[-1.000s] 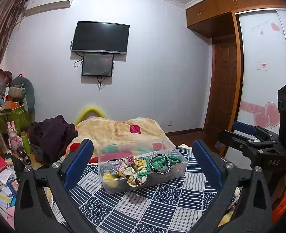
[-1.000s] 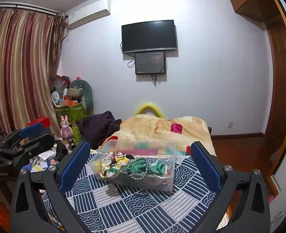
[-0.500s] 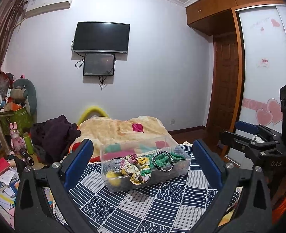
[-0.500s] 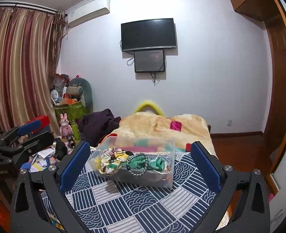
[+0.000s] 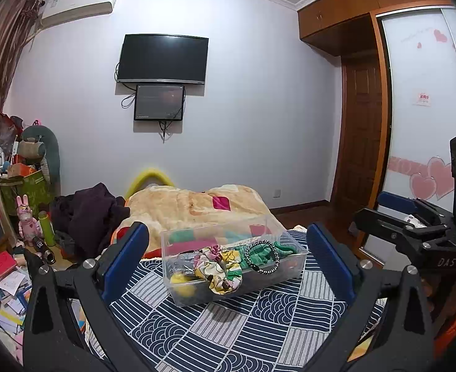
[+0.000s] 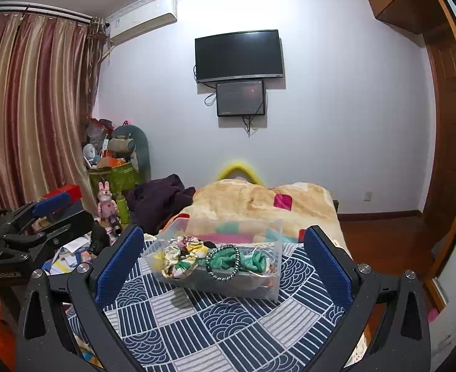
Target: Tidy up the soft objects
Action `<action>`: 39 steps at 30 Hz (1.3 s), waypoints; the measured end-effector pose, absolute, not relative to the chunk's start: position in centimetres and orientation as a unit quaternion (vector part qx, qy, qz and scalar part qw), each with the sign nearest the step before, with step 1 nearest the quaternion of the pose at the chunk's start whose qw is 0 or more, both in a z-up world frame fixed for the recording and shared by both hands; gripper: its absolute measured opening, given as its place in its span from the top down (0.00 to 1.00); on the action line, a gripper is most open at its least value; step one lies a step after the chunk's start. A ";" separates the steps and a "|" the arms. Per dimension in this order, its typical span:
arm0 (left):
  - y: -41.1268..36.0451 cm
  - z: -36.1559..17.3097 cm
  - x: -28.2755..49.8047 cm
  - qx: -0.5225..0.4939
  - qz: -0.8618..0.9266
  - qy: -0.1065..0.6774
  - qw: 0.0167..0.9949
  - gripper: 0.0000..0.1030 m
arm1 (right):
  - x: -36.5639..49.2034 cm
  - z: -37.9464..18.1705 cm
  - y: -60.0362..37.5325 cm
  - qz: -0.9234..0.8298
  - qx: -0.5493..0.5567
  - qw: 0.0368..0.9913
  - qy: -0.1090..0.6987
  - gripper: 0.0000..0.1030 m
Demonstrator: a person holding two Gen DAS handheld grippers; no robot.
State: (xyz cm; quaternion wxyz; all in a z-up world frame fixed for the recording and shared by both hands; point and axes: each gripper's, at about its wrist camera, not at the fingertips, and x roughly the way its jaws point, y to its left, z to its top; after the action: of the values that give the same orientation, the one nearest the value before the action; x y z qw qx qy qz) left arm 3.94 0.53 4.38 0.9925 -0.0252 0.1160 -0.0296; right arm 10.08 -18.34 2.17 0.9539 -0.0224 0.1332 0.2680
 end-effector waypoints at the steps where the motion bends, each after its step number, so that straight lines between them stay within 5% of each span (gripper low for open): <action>1: 0.5 4.4 3.9 -0.025 -0.029 0.116 0.992 0.00 | 10.1 2.2 -18.3 0.268 -0.023 0.954 0.133 0.00; 39: 0.6 4.3 3.6 -0.024 -0.038 0.116 0.992 0.00 | 9.7 2.6 -18.4 0.271 -0.019 0.953 0.131 0.00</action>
State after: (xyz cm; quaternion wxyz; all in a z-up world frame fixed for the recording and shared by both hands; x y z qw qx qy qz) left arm 3.60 0.63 4.31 0.9922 -0.0240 0.1164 -0.0377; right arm 9.70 -18.35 2.58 0.9533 -0.0193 0.1311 0.2713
